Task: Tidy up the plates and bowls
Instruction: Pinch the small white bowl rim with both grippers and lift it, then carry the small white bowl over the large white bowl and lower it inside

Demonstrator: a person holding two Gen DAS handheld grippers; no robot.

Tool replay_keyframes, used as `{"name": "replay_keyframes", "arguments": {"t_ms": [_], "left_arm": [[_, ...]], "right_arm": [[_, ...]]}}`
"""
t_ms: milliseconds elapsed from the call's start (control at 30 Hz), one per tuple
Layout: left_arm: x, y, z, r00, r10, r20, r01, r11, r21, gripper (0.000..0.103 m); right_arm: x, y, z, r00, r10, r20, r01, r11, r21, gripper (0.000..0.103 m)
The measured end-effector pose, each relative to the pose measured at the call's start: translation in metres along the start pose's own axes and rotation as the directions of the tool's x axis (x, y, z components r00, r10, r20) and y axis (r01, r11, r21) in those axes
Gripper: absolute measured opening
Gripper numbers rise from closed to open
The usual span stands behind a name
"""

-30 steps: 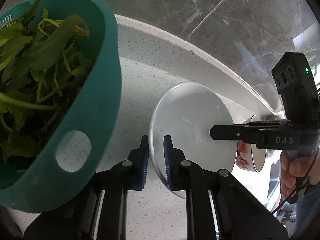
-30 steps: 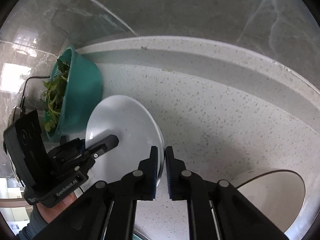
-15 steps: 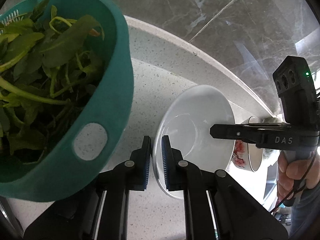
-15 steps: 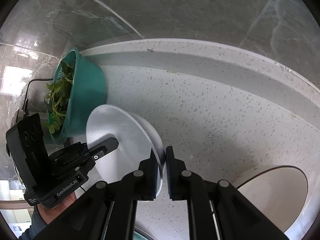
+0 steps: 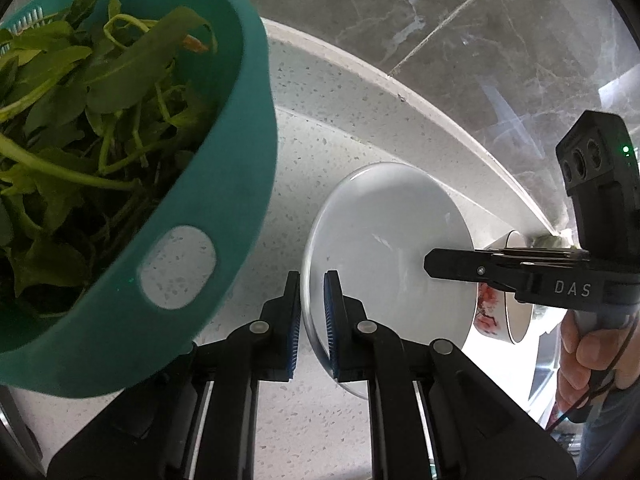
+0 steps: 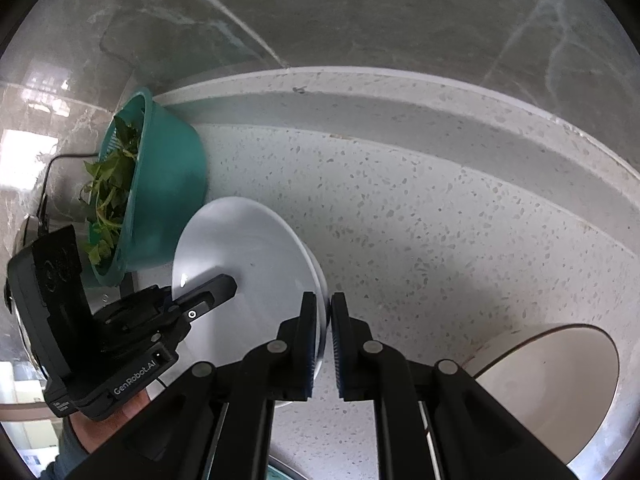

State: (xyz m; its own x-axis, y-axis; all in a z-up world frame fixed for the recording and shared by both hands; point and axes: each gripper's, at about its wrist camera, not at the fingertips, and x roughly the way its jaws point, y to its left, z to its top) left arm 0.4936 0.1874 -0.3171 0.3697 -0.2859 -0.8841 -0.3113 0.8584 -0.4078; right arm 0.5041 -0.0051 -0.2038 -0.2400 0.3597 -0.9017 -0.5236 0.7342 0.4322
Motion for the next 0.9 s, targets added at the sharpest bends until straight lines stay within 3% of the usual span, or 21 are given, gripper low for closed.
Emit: {"name": "replay_keyframes", "arguments": {"t_ms": [367,533,667,900], "left_arm": [[-0.001,-0.015,-0.007,1.000,0.024,-0.005,-0.024,1.000,0.007,0.014],[-0.005,-0.010,-0.009,1.000,0.019,-0.003,-0.019,1.000,0.025,0.014],[-0.006,-0.005,-0.007,1.000,0.002,-0.005,-0.002,1.000,0.031,0.013],[-0.007,-0.007,-0.006,1.000,0.025,-0.013,-0.024,0.999,0.041,0.012]], "right_arm": [[0.001,0.003,-0.008,1.000,-0.017,-0.023,0.017,1.000,0.002,0.022],[0.007,0.008,-0.011,0.999,-0.030,-0.043,0.029,0.999,-0.017,0.022],[0.013,0.014,-0.013,0.997,-0.062,-0.045,0.060,0.997,-0.043,0.012],[0.011,0.015,-0.015,0.998,-0.049,-0.028,0.048,0.998,-0.032,0.012]]}}
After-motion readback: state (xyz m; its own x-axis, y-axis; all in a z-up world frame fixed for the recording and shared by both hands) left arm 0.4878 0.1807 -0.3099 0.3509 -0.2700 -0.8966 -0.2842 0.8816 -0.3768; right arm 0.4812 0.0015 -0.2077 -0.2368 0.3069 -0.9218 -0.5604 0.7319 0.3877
